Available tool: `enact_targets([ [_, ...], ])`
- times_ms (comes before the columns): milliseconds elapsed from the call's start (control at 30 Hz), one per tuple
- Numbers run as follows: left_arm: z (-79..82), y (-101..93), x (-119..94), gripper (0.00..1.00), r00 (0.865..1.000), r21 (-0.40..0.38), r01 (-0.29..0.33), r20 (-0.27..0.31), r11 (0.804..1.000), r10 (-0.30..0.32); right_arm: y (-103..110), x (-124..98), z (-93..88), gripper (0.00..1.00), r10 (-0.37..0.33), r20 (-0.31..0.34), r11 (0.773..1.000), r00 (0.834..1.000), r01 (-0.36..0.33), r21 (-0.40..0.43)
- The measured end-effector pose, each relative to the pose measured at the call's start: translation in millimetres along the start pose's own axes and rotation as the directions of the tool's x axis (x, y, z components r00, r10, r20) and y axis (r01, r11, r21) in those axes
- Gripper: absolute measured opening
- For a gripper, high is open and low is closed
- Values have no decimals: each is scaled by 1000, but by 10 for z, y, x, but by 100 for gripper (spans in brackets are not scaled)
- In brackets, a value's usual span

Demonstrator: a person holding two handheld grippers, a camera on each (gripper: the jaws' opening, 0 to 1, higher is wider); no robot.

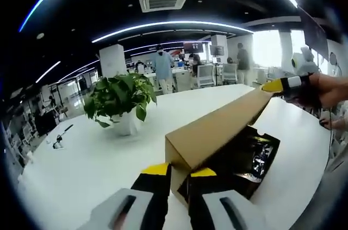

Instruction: Operate the shoe box by opening the lid, removing the specified soft item, and placing it in the target area until the item is outside and the box remains undamaged.

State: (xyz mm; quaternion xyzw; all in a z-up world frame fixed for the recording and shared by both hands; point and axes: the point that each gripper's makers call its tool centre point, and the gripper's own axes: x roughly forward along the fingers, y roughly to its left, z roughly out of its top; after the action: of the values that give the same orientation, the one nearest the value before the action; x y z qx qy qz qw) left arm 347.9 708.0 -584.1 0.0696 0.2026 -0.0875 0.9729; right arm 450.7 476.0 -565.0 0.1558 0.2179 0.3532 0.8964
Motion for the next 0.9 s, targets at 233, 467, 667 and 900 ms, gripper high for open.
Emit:
enact_targets([
  [233,72,77,72,9,1000,-25,3,6,1000,-3,16,-43,3,50,41,-11,998,999,-41,-56],
  [467,132,146,147,9,1000,-44,5,13,999,-4,-197,-1,-23,34,-28,-24,996,999,26,-89],
  [667,138,173,174,8,1000,-55,7,17,998,-6,-420,83,-21,11,-122,-28,988,992,119,-94],
  [900,157,212,215,8,1000,-60,11,27,998,-10,-507,183,-7,2,-147,-33,984,989,142,-109],
])
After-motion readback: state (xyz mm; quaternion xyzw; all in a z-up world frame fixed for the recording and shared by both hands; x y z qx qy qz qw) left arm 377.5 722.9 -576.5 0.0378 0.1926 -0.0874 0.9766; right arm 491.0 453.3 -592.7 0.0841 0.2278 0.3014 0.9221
